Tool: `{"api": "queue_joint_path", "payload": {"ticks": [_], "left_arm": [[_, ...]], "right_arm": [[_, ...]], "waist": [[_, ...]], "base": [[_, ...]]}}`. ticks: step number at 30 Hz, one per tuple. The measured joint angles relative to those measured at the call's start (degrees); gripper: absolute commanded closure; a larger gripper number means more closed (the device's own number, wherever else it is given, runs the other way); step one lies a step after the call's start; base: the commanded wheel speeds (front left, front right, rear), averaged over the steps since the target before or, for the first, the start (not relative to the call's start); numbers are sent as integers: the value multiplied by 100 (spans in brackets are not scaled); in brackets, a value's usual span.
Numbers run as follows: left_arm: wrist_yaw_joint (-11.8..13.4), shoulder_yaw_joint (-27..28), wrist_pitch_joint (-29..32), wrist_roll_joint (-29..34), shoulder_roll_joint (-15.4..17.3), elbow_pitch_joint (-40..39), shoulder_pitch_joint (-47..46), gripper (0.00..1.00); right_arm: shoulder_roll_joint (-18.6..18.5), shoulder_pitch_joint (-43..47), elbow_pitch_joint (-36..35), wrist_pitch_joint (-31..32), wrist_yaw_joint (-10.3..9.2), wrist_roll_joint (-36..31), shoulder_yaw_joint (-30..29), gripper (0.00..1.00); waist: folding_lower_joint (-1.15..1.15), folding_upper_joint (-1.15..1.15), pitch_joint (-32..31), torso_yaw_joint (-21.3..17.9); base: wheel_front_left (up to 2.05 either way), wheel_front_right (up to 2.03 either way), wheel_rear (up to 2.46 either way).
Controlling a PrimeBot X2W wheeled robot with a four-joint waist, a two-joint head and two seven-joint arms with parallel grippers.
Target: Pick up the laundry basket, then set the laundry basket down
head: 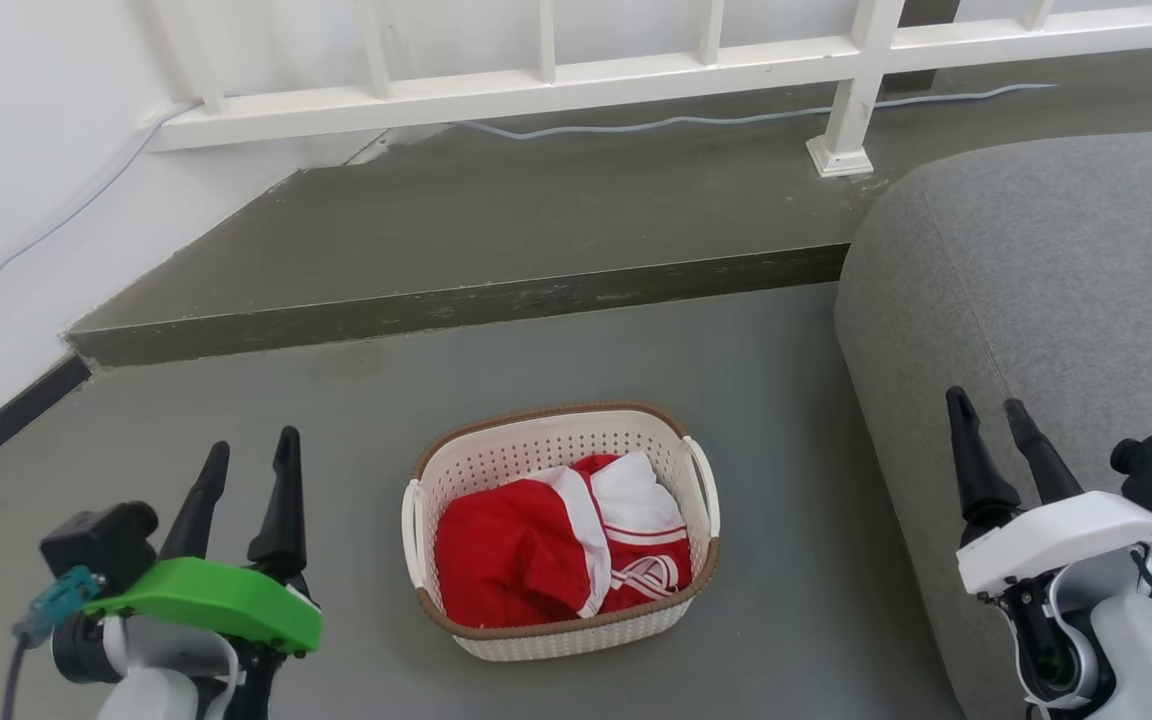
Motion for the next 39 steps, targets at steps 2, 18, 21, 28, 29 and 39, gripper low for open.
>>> {"api": "queue_joint_path", "payload": {"ticks": [2, 18, 21, 28, 29, 39], "left_arm": [[37, -52, -38, 172, -4, -24, 0, 0], [254, -244, -310, 1295, -47, -49, 15, 0], [298, -266, -363, 1483, -68, -43, 30, 0], [387, -312, -501, 1939, -110, -13, 37, 0], [407, -319, -511, 1994, -114, -5, 42, 0], [472, -358, -628, 2362, -182, 136, 65, 0]], "right_arm": [[0, 0, 0, -41, -52, -127, 42, 0], [-5, 4, 3, -294, -250, -1256, 368, 0], [-16, 4, 4, -344, -293, -1459, 407, 0], [-20, 9, 4, -479, -356, -1940, 500, 0], [-19, 10, 3, -502, -380, -2016, 505, 0], [-12, 15, -1, -620, -461, -2429, 542, 0]], "waist": [[0, 0, 3, 3], [0, 0, 11, 10], [0, 0, 13, 14], [0, 0, 10, 24], [0, 0, 10, 25], [0, 0, 19, 29]], "base": [[0, 0, 0], [0, 0, 0], [0, 0, 0], [0, 0, 0], [0, 0, 0], [0, 0, 0]]}}
